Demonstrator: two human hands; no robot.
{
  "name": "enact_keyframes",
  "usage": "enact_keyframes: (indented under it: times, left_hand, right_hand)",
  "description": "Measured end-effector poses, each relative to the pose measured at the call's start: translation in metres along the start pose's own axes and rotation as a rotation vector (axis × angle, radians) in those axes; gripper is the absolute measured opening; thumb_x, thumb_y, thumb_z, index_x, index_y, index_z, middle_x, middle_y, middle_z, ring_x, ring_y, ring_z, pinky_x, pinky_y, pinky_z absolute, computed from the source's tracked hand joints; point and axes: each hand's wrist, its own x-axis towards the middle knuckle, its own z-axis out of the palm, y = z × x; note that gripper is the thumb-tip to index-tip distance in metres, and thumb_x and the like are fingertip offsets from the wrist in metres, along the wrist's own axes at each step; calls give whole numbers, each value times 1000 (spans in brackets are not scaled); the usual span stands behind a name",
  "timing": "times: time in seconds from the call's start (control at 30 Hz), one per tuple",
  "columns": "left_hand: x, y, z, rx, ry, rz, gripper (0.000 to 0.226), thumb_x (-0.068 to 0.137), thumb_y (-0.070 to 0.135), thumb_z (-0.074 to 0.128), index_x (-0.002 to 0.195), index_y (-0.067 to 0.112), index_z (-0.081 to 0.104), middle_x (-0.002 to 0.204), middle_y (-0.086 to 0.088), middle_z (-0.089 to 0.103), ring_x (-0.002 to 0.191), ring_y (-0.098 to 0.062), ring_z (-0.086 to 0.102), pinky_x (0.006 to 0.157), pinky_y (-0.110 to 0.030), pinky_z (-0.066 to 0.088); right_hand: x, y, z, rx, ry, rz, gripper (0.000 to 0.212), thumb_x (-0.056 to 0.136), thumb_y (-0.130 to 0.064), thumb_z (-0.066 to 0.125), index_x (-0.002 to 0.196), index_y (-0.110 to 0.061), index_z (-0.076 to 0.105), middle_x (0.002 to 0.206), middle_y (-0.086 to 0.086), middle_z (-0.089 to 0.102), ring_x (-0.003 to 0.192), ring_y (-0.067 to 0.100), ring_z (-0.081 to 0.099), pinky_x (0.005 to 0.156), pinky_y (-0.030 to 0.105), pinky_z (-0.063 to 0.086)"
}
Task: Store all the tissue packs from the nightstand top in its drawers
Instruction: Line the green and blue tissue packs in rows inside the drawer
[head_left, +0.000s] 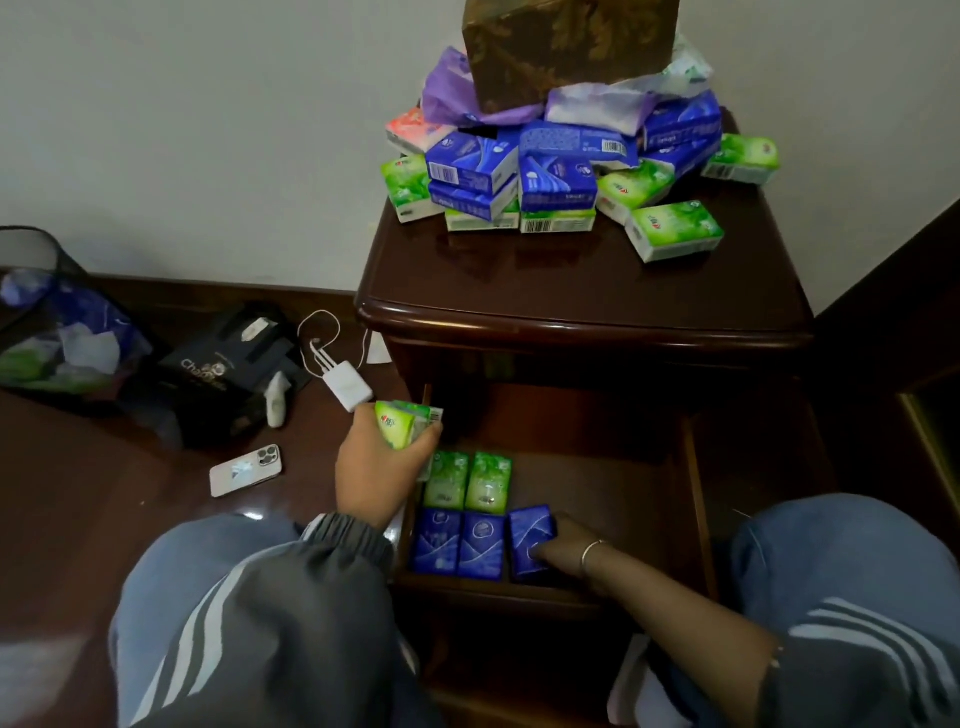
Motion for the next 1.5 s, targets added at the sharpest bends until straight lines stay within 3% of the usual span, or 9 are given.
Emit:
enact_keyframes:
  times: [0.23, 0.37, 0.63, 0.77, 1.0, 1.13, 1.23, 1.33, 1.5]
  left_hand:
    - [-3, 5, 7, 42, -93, 20, 46, 68, 50, 76, 90, 22, 47, 78, 9, 61, 68, -3, 57, 55, -25, 42]
    - [-4, 6, 10, 77, -122, 35, 47, 69, 51, 75, 92, 22, 47, 79, 8, 62, 68, -6, 59, 55, -27, 44]
    - [-8, 7, 17, 116, -190, 40, 47, 67, 54, 74, 86, 23, 45, 76, 9, 60, 66, -4, 57, 50, -22, 37]
    - [-22, 11, 29, 184, -288, 91, 52, 67, 52, 76, 95, 21, 43, 85, 8, 60, 74, -11, 60, 57, -24, 41]
    - [-49, 17, 56, 240, -400, 119, 79, 67, 44, 76, 127, 13, 36, 113, -3, 57, 98, -19, 59, 78, -33, 53]
    - [-42, 21, 52, 77, -597, 141, 115, 62, 48, 82, 148, 14, 15, 140, -1, 34, 129, -14, 36, 108, -31, 35]
    - [-21, 16, 41, 86, -385, 140, 93, 71, 45, 76, 145, 15, 29, 133, -3, 37, 125, -14, 37, 103, -26, 31]
    - [3, 0, 27, 162, -195, -110, 70, 85, 36, 65, 141, 8, 35, 139, -15, 37, 130, -30, 37, 104, -37, 33]
    - [3, -16, 38, 160, -393, -370, 51, 94, 38, 51, 129, 2, 44, 132, -20, 51, 118, -35, 51, 93, -35, 42]
  right_hand:
    - [-4, -6, -9, -86, -322, 14, 41, 87, -10, 60, 127, -10, 52, 129, 9, 58, 118, 24, 55, 65, 14, 47]
    - [10, -11, -17, -125, -122, -14, 46, 88, -29, 61, 127, -7, 52, 128, 9, 57, 116, 25, 56, 97, 32, 46]
    - [0, -27, -27, -27, -100, -95, 60, 96, -49, 37, 142, -10, 37, 147, 8, 40, 133, 22, 41, 107, 28, 31]
    - [-20, -61, -43, 480, -84, -282, 19, 91, -43, 52, 101, -31, 61, 118, -1, 65, 96, 4, 63, 92, 25, 48]
    - [-22, -60, -37, 517, -44, -303, 34, 70, -32, 80, 100, -23, 68, 102, 4, 69, 97, 16, 66, 85, 30, 55]
    - [-10, -57, -59, 488, 44, -318, 19, 74, -15, 77, 91, -21, 70, 93, 7, 69, 87, 15, 66, 73, 17, 54]
    - [8, -48, -81, 473, 199, -268, 18, 79, -6, 70, 96, -8, 71, 81, 4, 67, 72, 8, 60, 59, 7, 46]
    - [28, -31, -86, 418, 242, -194, 22, 81, -7, 68, 102, -4, 70, 89, 8, 68, 74, 9, 59, 62, 12, 45]
    - [50, -15, -66, 262, 121, -159, 30, 87, -9, 62, 117, -3, 63, 120, 15, 63, 108, 22, 59, 76, 13, 43]
